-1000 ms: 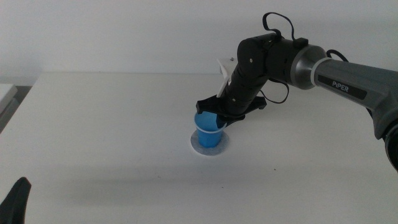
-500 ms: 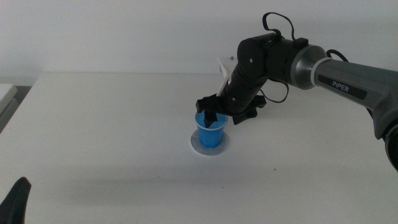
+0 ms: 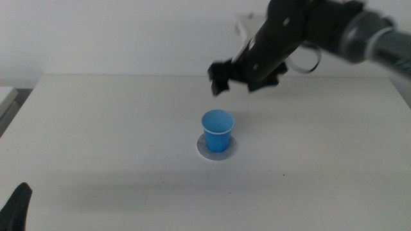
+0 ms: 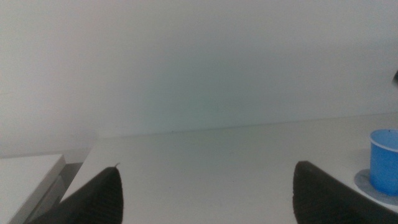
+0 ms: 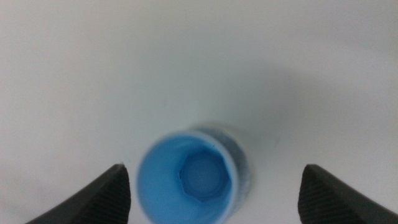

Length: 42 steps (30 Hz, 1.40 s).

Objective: Place an empty cup on a cup mat.

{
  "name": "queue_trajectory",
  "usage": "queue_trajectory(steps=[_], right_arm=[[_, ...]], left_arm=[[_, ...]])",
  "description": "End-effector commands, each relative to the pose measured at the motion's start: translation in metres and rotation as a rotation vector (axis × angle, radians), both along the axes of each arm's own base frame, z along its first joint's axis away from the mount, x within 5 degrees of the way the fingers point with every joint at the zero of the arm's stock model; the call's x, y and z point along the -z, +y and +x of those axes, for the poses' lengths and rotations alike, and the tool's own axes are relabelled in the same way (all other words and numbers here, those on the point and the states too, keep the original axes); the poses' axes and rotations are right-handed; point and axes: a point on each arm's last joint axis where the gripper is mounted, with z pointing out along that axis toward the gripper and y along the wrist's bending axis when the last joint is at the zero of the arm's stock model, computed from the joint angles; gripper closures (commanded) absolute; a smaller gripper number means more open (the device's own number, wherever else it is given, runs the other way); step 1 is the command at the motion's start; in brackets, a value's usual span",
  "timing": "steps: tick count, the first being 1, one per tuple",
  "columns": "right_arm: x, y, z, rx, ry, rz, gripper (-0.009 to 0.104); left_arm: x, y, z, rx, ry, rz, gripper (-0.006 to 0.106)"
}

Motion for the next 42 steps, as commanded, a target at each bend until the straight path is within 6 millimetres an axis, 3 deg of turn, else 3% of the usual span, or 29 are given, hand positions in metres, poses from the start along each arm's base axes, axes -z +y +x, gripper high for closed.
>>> queue_trajectory(steps=[1, 4, 9, 12, 14, 18, 20, 22, 25, 30, 34, 42], right_arm=[[-0.045, -0.023, -0.007, 0.018, -0.095, 0.012, 0.010], [-0.086, -0.050, -0.018, 0.035, -0.184, 0.028, 0.010], [-0.153, -0.114, -0.049, 0.064, -0.340, -0.017, 0.010], [-0.174, -0.160, -0.074, 0.160, -0.376, -0.035, 0.010], [-0.176, -0.182, -0.090, 0.221, -0.400, -0.039, 0.010], [-0.177, -0.226, -0.140, 0.370, -0.532, -0.032, 0.010], [-0.175, -0.239, -0.170, 0.426, -0.588, -0.035, 0.010], [-0.160, -0.245, -0.193, 0.455, -0.610, -0.059, 0.010], [-0.149, -0.245, -0.225, 0.464, -0.703, -0.045, 0.010], [-0.110, -0.243, -0.260, 0.462, -0.778, -0.032, 0.010], [-0.084, -0.242, -0.278, 0.462, -0.776, -0.032, 0.010], [-0.062, -0.240, -0.316, 0.427, -0.820, -0.071, 0.010]], left_arm=[[-0.001, 0.000, 0.000, 0.004, -0.008, -0.008, 0.007], [-0.001, 0.000, 0.000, 0.004, -0.008, -0.008, 0.007], [-0.001, 0.000, 0.000, 0.004, -0.008, -0.008, 0.007], [-0.001, 0.000, 0.000, 0.004, -0.008, -0.008, 0.007], [-0.001, 0.000, 0.000, 0.004, -0.008, -0.008, 0.007], [-0.001, 0.000, 0.000, 0.004, -0.008, -0.008, 0.007], [-0.001, 0.000, 0.000, 0.004, -0.008, -0.008, 0.007], [-0.001, 0.000, 0.000, 0.004, -0.008, -0.008, 0.007], [-0.001, 0.000, 0.000, 0.004, -0.008, -0.008, 0.007], [-0.001, 0.000, 0.000, 0.004, -0.008, -0.008, 0.007], [-0.001, 0.000, 0.000, 0.004, -0.008, -0.008, 0.007], [-0.001, 0.000, 0.000, 0.004, -0.008, -0.008, 0.007]])
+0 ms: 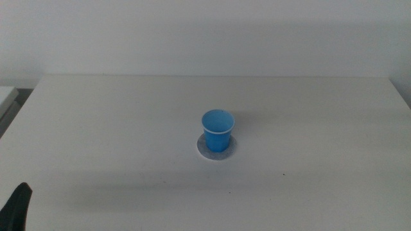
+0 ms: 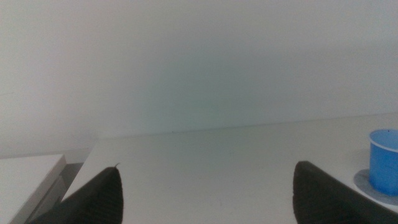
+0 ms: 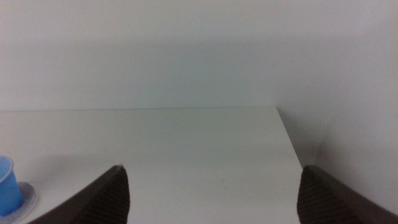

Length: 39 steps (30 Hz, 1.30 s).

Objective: Place an empty cup on a cup mat.

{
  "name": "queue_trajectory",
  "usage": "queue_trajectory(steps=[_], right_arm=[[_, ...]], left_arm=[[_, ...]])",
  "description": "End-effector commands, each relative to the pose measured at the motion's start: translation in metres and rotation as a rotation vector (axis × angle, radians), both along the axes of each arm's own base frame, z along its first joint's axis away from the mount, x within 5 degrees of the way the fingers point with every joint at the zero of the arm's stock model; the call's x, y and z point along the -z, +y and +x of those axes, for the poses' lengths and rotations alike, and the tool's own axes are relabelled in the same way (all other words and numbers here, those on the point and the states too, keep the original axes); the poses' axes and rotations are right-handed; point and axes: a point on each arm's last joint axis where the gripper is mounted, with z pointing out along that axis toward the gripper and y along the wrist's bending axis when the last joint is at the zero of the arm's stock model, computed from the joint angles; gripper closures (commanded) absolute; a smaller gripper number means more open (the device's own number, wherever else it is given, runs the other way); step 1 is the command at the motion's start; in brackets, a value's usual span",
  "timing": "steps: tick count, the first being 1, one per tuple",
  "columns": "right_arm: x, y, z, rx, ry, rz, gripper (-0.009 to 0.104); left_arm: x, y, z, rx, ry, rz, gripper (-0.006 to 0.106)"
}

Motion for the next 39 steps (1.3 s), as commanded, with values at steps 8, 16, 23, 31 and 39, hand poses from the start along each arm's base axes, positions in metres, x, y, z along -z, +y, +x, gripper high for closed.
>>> queue_trajectory(steps=[8, 16, 23, 31, 39], right_arm=[[0.074, 0.001, -0.026, 0.002, -0.157, -0.031, 0.010], [0.132, 0.001, -0.032, 0.001, -0.176, -0.030, 0.010], [0.157, 0.001, -0.030, 0.001, -0.087, -0.035, 0.010], [0.150, 0.001, -0.029, 0.001, -0.169, -0.047, 0.010], [0.149, 0.001, -0.029, 0.001, -0.179, -0.048, 0.010]], left_arm=[[-0.001, 0.000, 0.000, 0.004, -0.008, -0.008, 0.007], [-0.001, 0.000, 0.000, 0.004, -0.008, -0.008, 0.007], [-0.001, 0.000, 0.000, 0.004, -0.008, -0.008, 0.007], [-0.001, 0.000, 0.000, 0.004, -0.008, -0.008, 0.007], [-0.001, 0.000, 0.000, 0.004, -0.008, -0.008, 0.007]])
